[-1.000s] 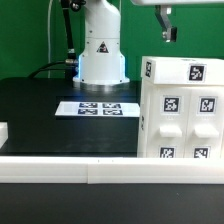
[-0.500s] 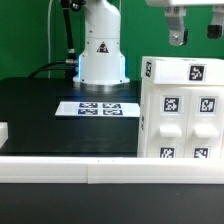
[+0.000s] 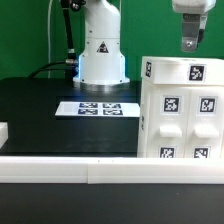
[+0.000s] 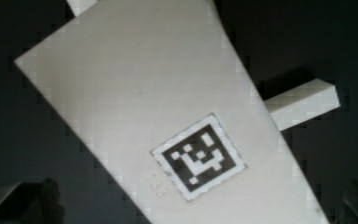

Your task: Assemble cabinet

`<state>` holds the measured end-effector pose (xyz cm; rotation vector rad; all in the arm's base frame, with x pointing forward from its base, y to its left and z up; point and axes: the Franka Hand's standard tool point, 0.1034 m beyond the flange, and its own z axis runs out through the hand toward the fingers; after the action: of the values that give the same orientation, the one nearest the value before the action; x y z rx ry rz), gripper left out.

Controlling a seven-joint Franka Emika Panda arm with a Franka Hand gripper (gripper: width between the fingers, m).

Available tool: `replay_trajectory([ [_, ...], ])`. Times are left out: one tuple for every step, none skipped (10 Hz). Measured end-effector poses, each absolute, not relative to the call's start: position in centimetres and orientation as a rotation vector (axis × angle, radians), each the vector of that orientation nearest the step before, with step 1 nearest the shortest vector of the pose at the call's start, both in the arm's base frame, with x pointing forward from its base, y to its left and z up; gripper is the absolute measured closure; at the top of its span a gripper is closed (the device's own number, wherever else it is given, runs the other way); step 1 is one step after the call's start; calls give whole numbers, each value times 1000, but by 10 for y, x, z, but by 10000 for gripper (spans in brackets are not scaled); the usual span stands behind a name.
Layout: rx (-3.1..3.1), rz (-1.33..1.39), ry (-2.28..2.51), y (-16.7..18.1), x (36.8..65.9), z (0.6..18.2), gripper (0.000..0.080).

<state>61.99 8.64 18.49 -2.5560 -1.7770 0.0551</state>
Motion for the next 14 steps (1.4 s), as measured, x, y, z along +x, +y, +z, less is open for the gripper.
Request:
replay_trajectory([
  [-2483, 60, -1884, 84, 620, 185, 2],
  [-2418, 59, -1966, 82, 620, 184, 2],
  [-2348, 60, -2048, 81, 620, 184, 2],
  [-2289, 63, -2109, 82, 619, 181, 2],
  [-2294, 72, -2098, 83, 618, 176, 2],
  [-2294, 80, -2092, 84, 617, 172, 2],
  [-2293, 85, -2090, 84, 615, 170, 2],
  [-2292, 90, -2088, 84, 614, 167, 2],
  [-2290, 96, -2086, 84, 613, 164, 2],
  [-2290, 100, -2084, 83, 613, 163, 2],
  [-2292, 102, -2080, 82, 613, 162, 2],
  [-2293, 105, -2078, 81, 612, 161, 2],
  [-2295, 106, -2074, 79, 613, 160, 126],
  [-2299, 103, -2072, 78, 614, 161, 259],
])
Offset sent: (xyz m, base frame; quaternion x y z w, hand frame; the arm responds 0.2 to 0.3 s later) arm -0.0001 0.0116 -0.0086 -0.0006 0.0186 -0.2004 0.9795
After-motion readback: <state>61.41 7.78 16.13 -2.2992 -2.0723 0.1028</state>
